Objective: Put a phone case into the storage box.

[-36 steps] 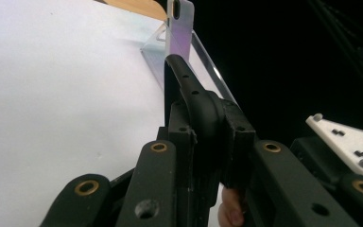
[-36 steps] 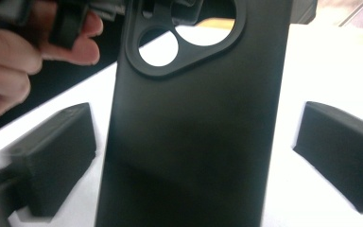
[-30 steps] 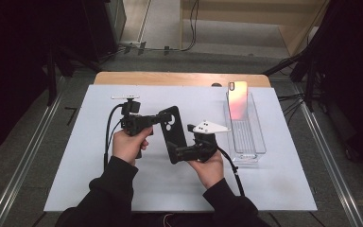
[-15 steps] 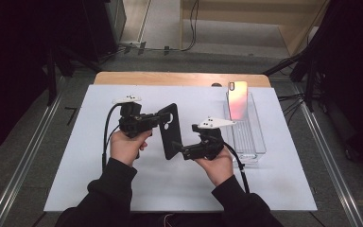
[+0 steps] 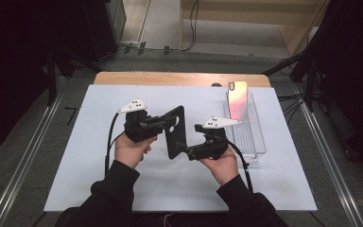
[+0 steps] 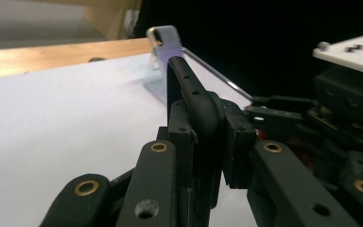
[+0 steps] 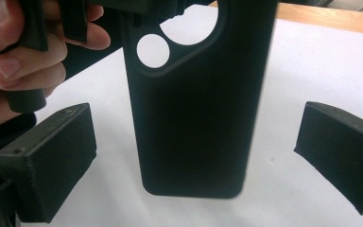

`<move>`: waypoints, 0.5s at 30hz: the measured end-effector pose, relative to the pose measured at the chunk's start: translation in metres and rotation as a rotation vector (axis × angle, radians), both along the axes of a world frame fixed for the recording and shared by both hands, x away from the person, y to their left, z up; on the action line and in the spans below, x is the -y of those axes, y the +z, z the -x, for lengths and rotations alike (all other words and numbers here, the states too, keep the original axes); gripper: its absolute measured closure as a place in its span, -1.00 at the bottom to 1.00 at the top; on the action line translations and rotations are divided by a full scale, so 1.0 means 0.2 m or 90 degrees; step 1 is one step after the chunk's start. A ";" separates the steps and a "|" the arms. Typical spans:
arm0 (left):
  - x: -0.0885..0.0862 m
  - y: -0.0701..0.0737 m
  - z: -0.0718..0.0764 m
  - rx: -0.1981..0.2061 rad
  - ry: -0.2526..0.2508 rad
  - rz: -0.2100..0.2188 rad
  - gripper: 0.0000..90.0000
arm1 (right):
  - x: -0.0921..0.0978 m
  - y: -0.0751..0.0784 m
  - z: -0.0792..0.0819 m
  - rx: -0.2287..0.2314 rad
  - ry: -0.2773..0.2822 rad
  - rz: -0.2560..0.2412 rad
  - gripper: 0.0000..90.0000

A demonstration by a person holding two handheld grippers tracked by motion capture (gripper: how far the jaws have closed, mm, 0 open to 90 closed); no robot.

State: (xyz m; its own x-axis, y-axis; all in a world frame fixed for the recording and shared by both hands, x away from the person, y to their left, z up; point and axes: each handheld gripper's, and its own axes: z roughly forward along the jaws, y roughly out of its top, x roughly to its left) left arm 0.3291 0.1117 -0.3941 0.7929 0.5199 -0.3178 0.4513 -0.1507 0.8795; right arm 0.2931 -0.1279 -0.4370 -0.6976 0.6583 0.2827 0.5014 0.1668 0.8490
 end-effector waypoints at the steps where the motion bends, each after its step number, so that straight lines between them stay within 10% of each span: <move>1: 0.01 0.00 0.01 0.005 -0.001 -0.003 0.74 | 0.00 0.00 0.00 -0.001 0.002 0.000 -1.00; 15: 0.07 -0.05 0.05 -0.013 -0.011 -0.003 0.74 | 0.00 -0.01 -0.01 0.000 -0.004 -0.004 -1.00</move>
